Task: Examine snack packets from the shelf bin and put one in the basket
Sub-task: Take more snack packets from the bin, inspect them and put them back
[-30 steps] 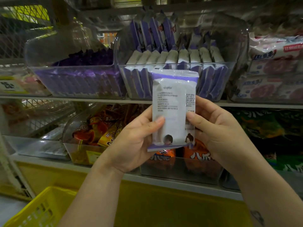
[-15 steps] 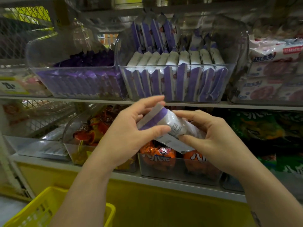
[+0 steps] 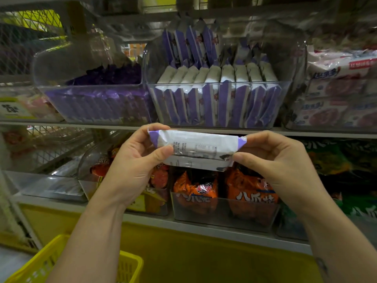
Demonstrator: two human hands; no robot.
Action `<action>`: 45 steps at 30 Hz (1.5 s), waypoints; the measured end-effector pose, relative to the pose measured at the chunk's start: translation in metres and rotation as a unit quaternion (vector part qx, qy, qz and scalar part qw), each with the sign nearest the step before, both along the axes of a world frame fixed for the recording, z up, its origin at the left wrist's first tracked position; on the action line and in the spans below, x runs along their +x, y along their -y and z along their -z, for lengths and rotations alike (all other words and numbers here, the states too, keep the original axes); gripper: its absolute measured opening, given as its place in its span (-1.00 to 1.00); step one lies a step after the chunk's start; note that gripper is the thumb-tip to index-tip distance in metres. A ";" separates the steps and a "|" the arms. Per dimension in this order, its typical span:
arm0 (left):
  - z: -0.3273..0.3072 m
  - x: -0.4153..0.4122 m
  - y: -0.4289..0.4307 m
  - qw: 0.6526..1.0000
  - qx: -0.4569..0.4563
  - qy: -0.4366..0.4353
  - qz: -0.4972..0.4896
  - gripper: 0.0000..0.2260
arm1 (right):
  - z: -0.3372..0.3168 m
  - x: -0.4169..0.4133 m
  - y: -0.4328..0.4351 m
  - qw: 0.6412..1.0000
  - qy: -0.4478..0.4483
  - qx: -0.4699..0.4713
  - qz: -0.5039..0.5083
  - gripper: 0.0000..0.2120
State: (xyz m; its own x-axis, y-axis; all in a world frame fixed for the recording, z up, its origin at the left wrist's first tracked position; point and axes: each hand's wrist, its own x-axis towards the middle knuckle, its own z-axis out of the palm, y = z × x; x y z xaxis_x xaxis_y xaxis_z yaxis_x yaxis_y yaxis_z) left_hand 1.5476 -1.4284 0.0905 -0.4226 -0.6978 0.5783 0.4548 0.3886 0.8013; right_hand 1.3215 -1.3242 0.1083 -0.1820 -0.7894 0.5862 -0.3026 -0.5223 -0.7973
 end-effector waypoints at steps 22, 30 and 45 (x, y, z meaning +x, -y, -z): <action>-0.005 -0.014 -0.007 0.992 -0.051 0.077 -0.083 -0.73 | 0.001 0.001 0.001 0.968 -0.028 0.183 -0.172 -0.64; -0.009 -0.039 -0.014 0.990 -0.094 0.018 -0.099 -0.63 | 0.000 0.003 0.001 0.927 0.054 0.214 -0.303 -0.58; 0.001 -0.048 -0.008 0.995 -0.020 -0.021 -0.099 -0.37 | 0.004 0.001 0.007 0.950 0.054 0.182 -0.246 -0.63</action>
State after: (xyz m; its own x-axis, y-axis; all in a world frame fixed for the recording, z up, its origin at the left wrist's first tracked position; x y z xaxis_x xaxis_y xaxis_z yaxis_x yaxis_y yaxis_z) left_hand 1.4999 -1.4199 0.0895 -0.2528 -0.7407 0.6225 0.3991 0.5063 0.7645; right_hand 1.3226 -1.3315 0.1040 0.2186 -0.9414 0.2569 0.0018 -0.2629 -0.9648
